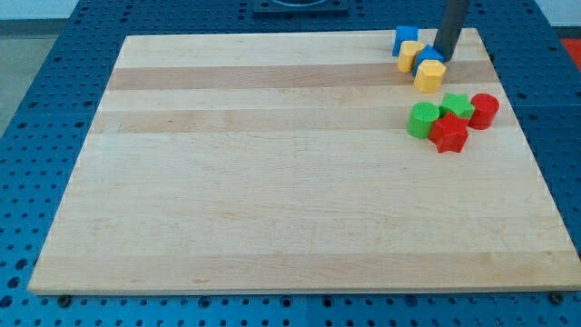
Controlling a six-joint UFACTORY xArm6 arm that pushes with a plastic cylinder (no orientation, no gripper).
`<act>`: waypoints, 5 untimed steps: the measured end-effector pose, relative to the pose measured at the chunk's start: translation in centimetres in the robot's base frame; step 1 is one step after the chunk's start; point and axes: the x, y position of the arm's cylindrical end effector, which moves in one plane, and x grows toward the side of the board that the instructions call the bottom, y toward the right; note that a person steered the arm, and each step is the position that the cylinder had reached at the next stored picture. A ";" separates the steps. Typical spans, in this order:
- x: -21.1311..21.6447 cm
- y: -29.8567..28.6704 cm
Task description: Push the blue blocks downwards
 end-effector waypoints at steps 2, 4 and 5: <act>-5.9 -0.5; -4.5 -5.9; -2.1 -6.3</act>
